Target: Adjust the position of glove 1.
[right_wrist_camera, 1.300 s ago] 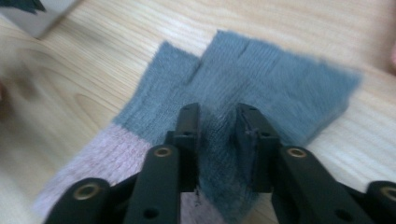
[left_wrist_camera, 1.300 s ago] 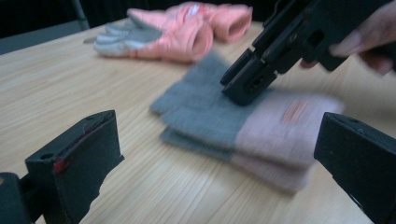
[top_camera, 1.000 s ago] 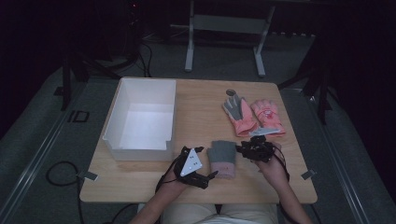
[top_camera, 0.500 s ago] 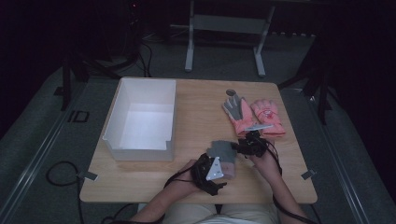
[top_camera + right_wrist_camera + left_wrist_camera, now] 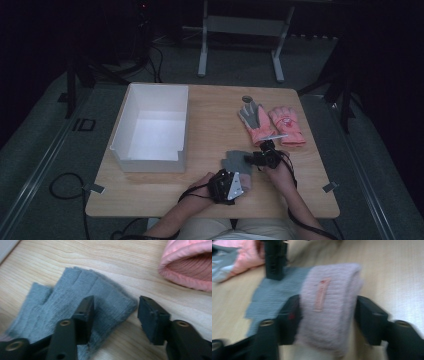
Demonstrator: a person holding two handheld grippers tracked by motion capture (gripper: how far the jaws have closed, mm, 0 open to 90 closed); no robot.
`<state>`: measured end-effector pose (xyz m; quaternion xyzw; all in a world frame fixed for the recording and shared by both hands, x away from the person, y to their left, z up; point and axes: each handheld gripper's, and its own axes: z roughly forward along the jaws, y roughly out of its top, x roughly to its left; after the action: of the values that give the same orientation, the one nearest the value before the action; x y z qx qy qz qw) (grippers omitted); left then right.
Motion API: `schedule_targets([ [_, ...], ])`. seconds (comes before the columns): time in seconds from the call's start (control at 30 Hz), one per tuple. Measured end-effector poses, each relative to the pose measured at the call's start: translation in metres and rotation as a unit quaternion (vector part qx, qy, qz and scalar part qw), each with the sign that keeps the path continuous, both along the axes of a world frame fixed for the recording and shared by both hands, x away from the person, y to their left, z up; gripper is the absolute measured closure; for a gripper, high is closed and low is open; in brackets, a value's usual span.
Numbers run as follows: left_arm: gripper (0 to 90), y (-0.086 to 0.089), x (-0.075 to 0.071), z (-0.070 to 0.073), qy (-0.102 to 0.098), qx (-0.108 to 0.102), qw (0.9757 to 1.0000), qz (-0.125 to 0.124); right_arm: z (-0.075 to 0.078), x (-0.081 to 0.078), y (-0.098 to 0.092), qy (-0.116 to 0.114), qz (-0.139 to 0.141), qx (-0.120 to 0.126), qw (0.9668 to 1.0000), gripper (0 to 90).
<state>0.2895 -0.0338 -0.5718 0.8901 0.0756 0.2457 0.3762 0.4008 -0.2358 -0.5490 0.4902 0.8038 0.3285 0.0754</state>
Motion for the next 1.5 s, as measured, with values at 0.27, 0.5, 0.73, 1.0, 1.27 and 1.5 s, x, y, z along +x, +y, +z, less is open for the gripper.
schedule_targets([
  [0.27, 65.5, 0.013, 0.017, 0.005, 0.034, -0.018, 0.9985, -0.039, 0.0, 0.002, 0.005, 0.019, 0.006, 0.021, 0.9996, 56.7],
  [0.5, 68.7, 0.016, 0.026, 0.008, 0.06, -0.018, 0.9968, -0.05, -0.001, 0.007, 0.014, 0.026, 0.004, 0.027, 0.9993, 59.6],
  [0.73, 69.6, 0.018, 0.028, 0.01, 0.065, -0.012, 0.9968, -0.045, -0.004, 0.011, 0.033, 0.05, 0.029, 0.061, 0.9965, 68.1],
  [1.0, 69.5, 0.022, 0.025, 0.02, 0.062, 0.022, 0.9972, -0.036, 0.013, 0.002, 0.031, 0.002, 0.059, 0.078, 0.9952, 73.9],
  [1.27, 69.5, 0.027, 0.023, 0.053, 0.054, 0.036, 0.9971, -0.039, 0.042, -0.005, 0.029, -0.026, 0.072, 0.089, 0.993, 74.1],
  [1.5, 69.4, 0.032, 0.026, 0.086, 0.044, 0.036, 0.997, -0.053, 0.068, -0.006, 0.025, -0.051, 0.081, 0.092, 0.9911, 74.2],
])
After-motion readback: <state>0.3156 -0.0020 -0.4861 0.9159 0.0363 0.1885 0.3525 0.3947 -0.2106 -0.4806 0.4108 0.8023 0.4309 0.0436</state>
